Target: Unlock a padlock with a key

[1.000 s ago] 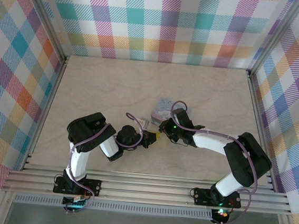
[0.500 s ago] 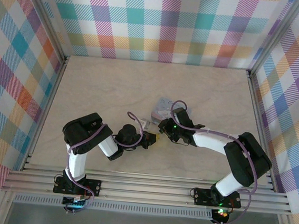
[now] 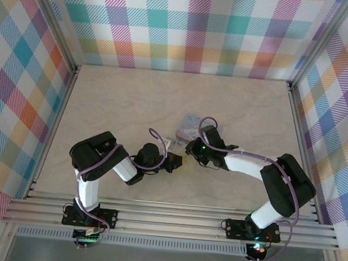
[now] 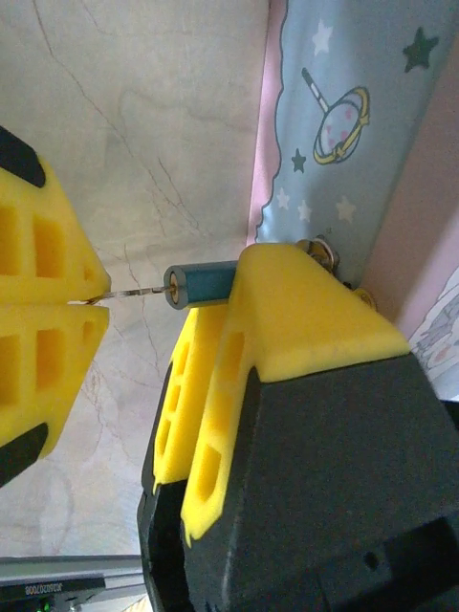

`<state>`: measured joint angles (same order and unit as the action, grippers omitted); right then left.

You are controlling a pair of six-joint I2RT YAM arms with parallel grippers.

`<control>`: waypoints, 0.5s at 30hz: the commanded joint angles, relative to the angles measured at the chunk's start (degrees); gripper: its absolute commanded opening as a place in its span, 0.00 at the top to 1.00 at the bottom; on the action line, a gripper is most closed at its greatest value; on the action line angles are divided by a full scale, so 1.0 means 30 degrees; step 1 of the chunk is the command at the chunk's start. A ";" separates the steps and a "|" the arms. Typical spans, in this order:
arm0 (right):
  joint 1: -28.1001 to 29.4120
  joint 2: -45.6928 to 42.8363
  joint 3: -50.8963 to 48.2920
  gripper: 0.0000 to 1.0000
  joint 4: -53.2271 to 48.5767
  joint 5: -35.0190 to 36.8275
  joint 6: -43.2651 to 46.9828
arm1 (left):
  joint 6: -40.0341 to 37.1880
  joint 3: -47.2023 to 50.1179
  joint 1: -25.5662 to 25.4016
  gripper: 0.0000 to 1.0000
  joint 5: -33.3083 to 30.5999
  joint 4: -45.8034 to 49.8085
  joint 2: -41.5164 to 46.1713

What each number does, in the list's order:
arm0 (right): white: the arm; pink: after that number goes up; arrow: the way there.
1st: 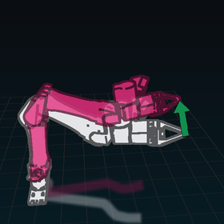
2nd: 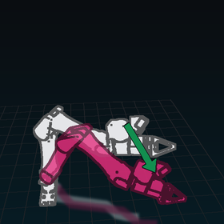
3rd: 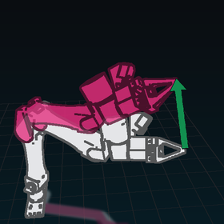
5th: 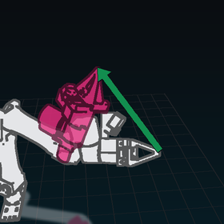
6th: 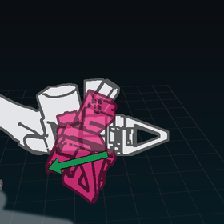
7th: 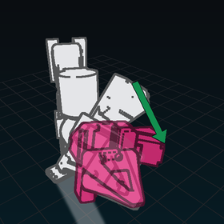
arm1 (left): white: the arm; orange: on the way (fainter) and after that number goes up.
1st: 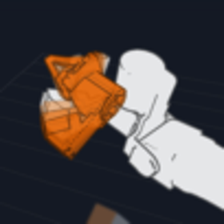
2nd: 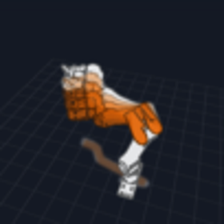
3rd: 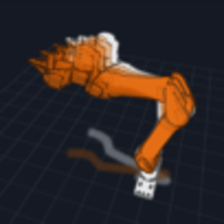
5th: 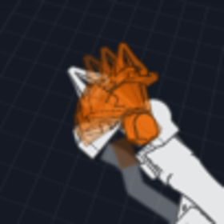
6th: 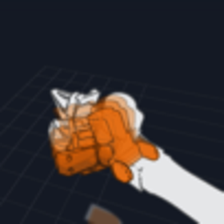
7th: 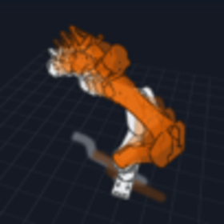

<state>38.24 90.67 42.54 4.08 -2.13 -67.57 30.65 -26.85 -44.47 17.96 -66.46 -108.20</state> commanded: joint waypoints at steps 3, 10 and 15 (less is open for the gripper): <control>0.0115 0.1452 -0.0588 0.86 -0.1902 -0.1560 -0.0738 | -0.0369 -0.0709 0.0026 1.00 0.1367 0.0501 0.1020; 0.0115 0.1245 -0.0646 0.97 -0.1656 -0.1663 -0.1004 | -0.0398 -0.0749 0.0380 0.99 0.1398 0.1025 0.1507; 0.0086 0.0772 -0.0546 1.00 -0.1705 -0.1520 -0.1291 | -0.0093 -0.0500 0.0866 0.77 0.1498 0.1204 0.2124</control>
<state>38.22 91.13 42.54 5.32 -2.20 -67.35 30.37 -27.86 -42.74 20.18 -60.97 -104.92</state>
